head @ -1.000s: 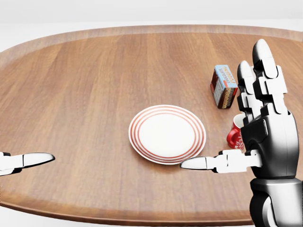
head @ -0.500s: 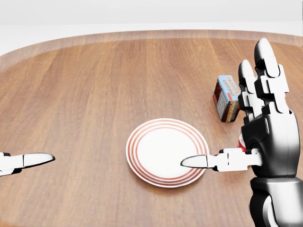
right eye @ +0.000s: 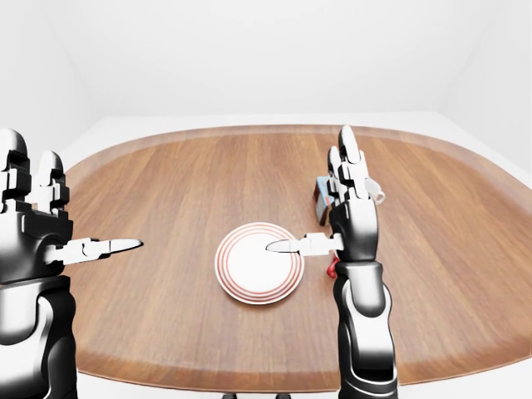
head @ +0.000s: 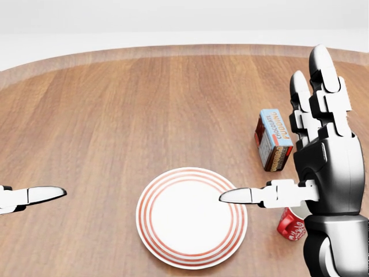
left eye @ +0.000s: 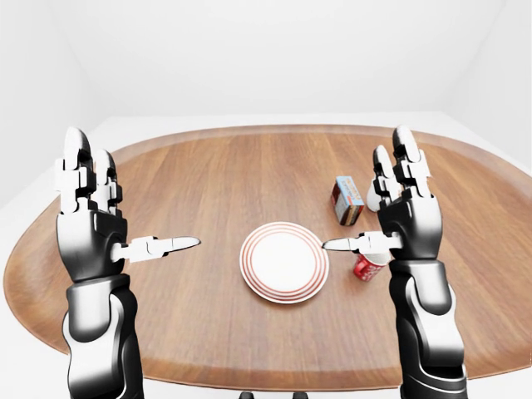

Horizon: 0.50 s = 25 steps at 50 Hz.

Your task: Pick up the red mug and put it on the plate

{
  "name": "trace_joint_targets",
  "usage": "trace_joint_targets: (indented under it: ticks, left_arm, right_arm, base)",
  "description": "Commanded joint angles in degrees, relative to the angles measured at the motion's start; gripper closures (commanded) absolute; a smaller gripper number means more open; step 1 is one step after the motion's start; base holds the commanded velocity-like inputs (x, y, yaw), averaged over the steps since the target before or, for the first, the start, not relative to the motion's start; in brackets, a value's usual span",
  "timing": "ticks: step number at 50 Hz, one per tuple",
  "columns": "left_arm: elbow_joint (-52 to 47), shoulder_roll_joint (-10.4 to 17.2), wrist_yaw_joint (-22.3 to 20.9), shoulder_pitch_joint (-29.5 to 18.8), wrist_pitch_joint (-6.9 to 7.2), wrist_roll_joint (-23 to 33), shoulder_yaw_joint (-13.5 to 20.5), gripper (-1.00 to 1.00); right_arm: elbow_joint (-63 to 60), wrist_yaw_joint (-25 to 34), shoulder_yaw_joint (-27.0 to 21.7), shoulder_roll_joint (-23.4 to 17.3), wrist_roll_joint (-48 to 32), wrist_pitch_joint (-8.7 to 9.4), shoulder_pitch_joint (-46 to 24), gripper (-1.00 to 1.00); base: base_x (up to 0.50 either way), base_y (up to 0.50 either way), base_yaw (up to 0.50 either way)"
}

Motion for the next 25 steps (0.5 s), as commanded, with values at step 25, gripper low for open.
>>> trace_joint_targets:
  ticks: [25]
  left_arm:
    - [-0.8, -0.1, 0.0, 0.0, 0.0, 0.3, -0.3, -1.0]
  right_arm:
    - [0.5, 10.4, -3.9, -9.8, -17.6, 0.0, -13.4, -0.97]
  base:
    - [0.12, 0.04, 0.0]
